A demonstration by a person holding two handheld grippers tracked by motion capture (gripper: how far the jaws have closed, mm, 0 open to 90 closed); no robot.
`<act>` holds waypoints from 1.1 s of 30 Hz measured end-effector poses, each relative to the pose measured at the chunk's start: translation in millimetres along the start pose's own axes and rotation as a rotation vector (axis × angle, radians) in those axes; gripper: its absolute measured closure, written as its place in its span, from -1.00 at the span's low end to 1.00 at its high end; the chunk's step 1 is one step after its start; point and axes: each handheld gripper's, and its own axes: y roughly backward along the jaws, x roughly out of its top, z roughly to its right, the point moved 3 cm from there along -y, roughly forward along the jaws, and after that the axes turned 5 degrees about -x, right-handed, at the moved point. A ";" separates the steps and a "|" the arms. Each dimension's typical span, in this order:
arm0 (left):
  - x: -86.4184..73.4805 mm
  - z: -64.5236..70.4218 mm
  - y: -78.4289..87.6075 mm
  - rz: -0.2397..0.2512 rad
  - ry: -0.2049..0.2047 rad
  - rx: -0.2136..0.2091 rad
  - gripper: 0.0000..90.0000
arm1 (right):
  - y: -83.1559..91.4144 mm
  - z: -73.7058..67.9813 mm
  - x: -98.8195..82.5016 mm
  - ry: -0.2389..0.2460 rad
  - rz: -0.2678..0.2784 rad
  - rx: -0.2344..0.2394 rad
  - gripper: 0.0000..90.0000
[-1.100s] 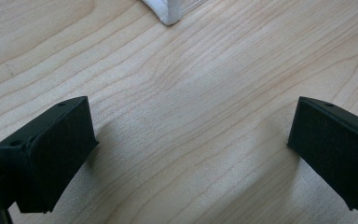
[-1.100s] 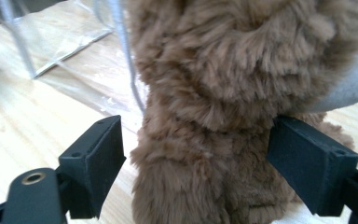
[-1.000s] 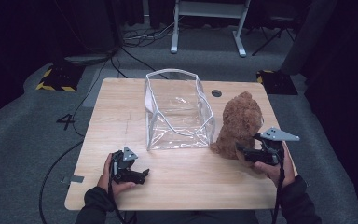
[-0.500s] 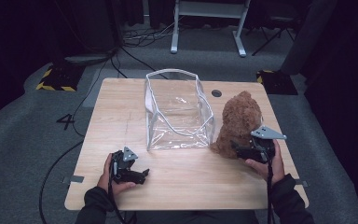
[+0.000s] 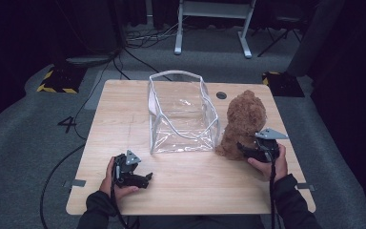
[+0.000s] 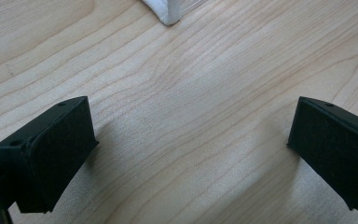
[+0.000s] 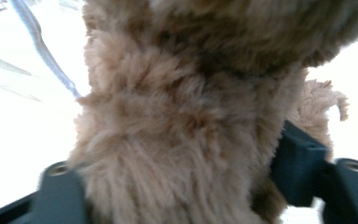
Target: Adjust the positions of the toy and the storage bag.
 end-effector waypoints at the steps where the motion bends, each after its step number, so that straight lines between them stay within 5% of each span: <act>1: 0.0 0.0 0.0 0.000 0.001 -0.001 -0.99 | -1.0 3.4 -2.1 0.005 0.007 0.016 -0.01; 9: 4.4 -6.9 -0.6 -0.010 -0.011 -0.011 -0.97 | 7.0 17.2 -9.6 -0.013 0.056 0.085 0.31; 11: 5.2 -7.7 1.5 0.002 -0.008 -0.004 -0.61 | 11.1 20.4 -12.6 0.006 0.070 0.097 0.35; 12: 6.2 -9.4 3.8 0.012 -0.006 0.005 -0.61 | 11.1 20.4 -12.6 0.006 0.070 0.097 0.35; 13: 7.9 -14.5 6.6 0.032 0.026 0.025 -0.55 | 15.5 24.1 -16.5 0.015 0.083 0.108 0.37; 14: 7.9 -14.5 6.6 0.032 0.026 0.025 -0.70 | 15.5 24.1 -16.5 0.015 0.083 0.108 0.37; 16: 11.3 -24.5 10.3 0.058 0.047 0.032 -0.51 | 21.1 28.2 -21.6 0.023 0.105 0.121 0.40; 19: 17.7 -31.7 13.8 0.089 0.071 0.031 -0.61 | 24.4 30.5 -24.2 0.027 0.115 0.127 0.41; 25: 63.3 -61.6 15.1 0.171 0.133 0.114 -0.54 | 36.0 36.3 -33.6 0.045 0.135 0.153 0.42; 29: 83.5 -71.5 6.8 0.182 0.139 0.121 -0.52 | 40.7 37.5 -37.8 0.054 0.138 0.167 0.41; 31: 94.1 -77.2 -1.5 0.168 0.128 0.160 -0.52 | 42.8 38.6 -39.9 0.060 0.137 0.170 0.41; 33: 105.6 -84.9 -9.0 0.181 0.166 0.152 -0.50 | 44.4 39.5 -41.5 0.058 0.139 0.175 0.40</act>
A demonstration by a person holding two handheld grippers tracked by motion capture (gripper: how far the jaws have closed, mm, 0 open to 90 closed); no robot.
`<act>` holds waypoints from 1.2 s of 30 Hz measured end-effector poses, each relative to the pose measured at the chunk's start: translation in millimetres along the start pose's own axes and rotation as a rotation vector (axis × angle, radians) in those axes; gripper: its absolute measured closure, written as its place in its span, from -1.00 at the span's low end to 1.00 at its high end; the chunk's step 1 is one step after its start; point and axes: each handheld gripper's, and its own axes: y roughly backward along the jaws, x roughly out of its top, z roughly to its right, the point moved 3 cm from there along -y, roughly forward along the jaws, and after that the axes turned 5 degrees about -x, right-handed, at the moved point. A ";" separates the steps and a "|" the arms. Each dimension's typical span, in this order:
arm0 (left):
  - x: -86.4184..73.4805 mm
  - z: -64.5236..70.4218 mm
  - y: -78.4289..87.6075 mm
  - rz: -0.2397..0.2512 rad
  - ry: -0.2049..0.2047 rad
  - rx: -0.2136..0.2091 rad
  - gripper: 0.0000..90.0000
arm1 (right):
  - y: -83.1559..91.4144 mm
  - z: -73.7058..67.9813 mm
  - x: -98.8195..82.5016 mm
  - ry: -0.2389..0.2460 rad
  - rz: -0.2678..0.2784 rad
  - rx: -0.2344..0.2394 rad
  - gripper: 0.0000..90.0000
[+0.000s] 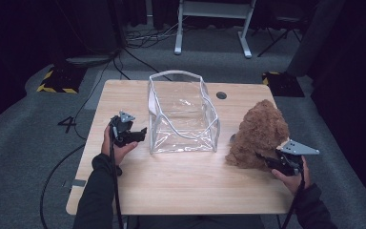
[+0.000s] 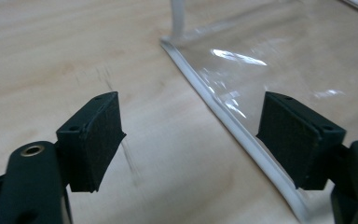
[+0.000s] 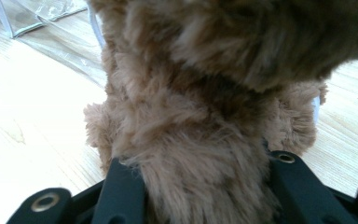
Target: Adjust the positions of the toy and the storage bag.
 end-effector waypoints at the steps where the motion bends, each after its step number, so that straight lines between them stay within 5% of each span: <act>1: 5.1 -2.1 -4.0 0.009 0.013 0.001 -0.50 | 0.7 0.1 -0.8 -0.001 0.001 0.003 0.41; 4: 23.2 -17.0 -18.6 0.027 0.100 0.009 -0.47 | 3.6 0.5 -3.5 -0.002 0.003 0.011 0.41; 5: 23.2 -17.0 -18.6 0.027 0.100 0.009 -0.47 | 4.6 0.4 -4.2 0.001 0.003 0.013 0.41; 6: 30.3 -26.1 -28.3 0.007 0.134 0.037 -0.47 | 5.9 0.4 -5.0 0.003 0.004 0.014 0.41; 10: 39.3 -32.7 -43.8 -0.010 0.195 0.002 -0.49 | 10.8 1.4 -9.3 0.004 0.012 0.026 0.41; 14: 52.3 -21.5 -70.6 -0.063 0.168 -0.018 -0.48 | 16.4 3.2 -13.1 0.009 0.018 0.038 0.41; 19: 61.8 -2.8 -86.6 -0.068 0.173 -0.040 -0.35 | 22.6 4.3 -17.0 0.017 0.022 0.052 0.40; 23: 66.9 20.2 -98.7 -0.100 0.125 -0.069 -0.30 | 28.4 6.4 -20.6 0.018 0.026 0.062 0.38; 24: 68.6 33.3 -105.4 -0.125 0.076 -0.087 -0.34 | 31.5 7.4 -21.9 0.014 0.026 0.064 0.37; 36: 74.5 76.3 -116.9 -0.138 0.002 -0.152 -0.37 | 35.6 7.2 -24.3 0.033 0.025 0.072 0.37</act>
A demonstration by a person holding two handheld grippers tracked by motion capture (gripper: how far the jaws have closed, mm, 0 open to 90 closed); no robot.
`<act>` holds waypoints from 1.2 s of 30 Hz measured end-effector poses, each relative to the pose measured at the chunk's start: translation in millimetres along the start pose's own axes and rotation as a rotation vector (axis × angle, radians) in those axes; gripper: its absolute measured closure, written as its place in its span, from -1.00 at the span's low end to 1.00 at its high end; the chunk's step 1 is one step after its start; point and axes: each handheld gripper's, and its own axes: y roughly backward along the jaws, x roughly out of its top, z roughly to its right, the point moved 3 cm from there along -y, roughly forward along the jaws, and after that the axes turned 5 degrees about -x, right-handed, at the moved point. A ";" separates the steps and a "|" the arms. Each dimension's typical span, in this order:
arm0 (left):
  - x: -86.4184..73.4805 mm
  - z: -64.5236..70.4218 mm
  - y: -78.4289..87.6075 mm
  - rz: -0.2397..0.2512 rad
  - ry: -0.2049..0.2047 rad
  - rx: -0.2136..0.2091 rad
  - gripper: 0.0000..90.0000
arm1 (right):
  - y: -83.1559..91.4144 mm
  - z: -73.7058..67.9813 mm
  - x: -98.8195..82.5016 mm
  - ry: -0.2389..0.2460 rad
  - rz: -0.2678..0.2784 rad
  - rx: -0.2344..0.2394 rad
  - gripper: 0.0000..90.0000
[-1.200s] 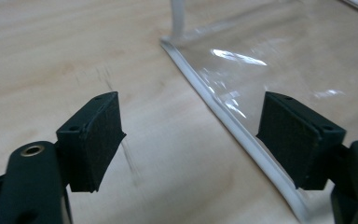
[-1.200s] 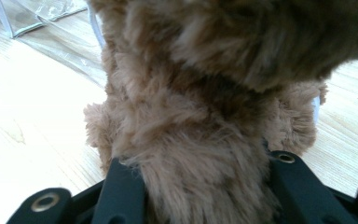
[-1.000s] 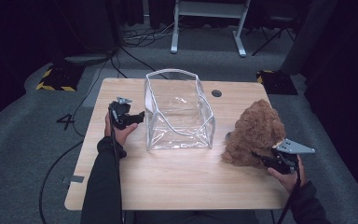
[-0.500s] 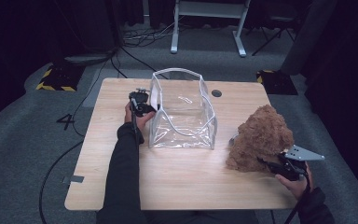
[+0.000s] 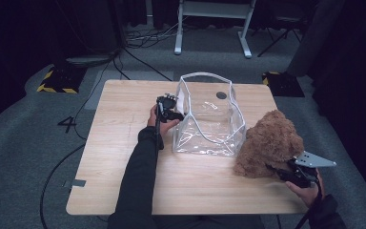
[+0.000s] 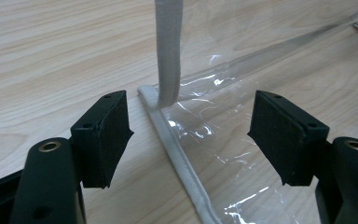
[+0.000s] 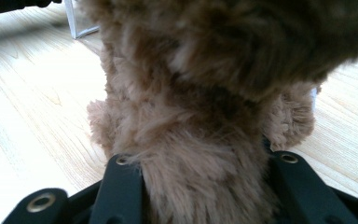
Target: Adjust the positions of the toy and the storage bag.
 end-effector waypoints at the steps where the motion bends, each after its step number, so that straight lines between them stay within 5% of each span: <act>1: -0.1 2.2 0.8 0.005 -0.006 0.000 -0.38 | 0.0 0.0 0.0 0.000 0.000 -0.001 0.37; 5: -9.1 1.4 15.3 0.017 -0.037 -0.024 -0.49 | -0.3 0.0 0.4 -0.004 0.000 0.005 0.35; 8: -21.1 -2.3 28.9 0.002 -0.072 -0.002 -0.50 | -0.7 0.1 0.7 -0.001 0.001 0.003 0.34; 15: -52.9 -7.8 54.8 0.018 -0.082 0.011 -0.54 | -1.5 -0.6 1.4 -0.002 -0.007 0.003 0.30; 20: -67.3 -2.7 69.4 0.003 -0.134 0.018 -0.55 | -2.0 -0.4 1.4 0.001 -0.004 -0.001 0.26; 26: -100.7 14.3 93.0 0.010 -0.202 -0.044 -0.57 | -1.7 -0.6 2.4 0.009 -0.008 -0.004 0.25; 36: -142.8 27.2 103.2 -0.043 -0.248 -0.047 -0.62 | -2.0 -0.7 2.9 0.009 -0.008 -0.007 0.17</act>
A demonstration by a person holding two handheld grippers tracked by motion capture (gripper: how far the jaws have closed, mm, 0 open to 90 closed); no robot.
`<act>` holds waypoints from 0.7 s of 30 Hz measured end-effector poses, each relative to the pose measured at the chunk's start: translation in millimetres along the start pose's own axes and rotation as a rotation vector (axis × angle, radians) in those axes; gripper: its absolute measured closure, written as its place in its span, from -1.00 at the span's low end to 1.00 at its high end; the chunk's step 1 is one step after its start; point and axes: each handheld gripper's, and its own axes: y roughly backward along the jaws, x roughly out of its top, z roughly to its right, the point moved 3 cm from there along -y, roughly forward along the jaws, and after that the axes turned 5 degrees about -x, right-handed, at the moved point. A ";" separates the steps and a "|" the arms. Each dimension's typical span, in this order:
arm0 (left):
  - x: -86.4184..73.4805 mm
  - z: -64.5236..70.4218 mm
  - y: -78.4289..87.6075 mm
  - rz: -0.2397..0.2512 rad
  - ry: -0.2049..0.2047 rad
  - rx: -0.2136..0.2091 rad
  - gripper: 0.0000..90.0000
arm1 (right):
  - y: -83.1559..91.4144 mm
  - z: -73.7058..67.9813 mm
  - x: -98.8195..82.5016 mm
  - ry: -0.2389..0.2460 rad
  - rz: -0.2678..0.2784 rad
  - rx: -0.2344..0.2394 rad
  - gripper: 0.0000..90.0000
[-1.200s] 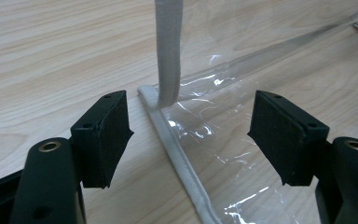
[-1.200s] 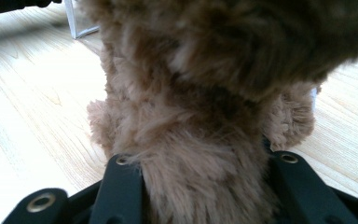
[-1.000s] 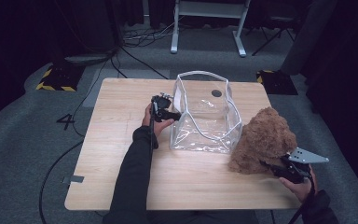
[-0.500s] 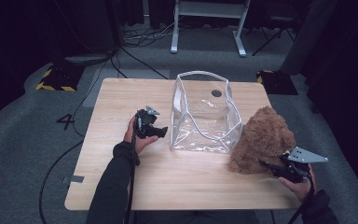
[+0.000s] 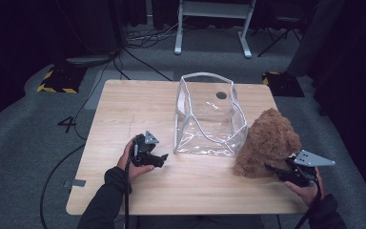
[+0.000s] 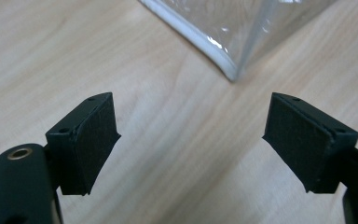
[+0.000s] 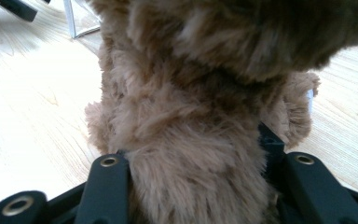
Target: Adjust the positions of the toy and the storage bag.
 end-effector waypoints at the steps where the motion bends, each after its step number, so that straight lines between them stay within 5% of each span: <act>1: -6.3 4.0 0.7 -0.004 -0.004 -0.009 -0.63 | -0.1 -0.1 0.2 0.001 0.000 -0.001 0.14; 12: -32.9 17.5 2.9 -0.055 -0.044 0.013 -0.64 | 0.1 -1.1 1.1 0.009 -0.004 -0.002 0.12; 21: -47.9 10.0 7.4 0.005 -0.031 -0.046 -0.66 | 0.0 -2.0 3.2 0.007 -0.015 0.001 -0.04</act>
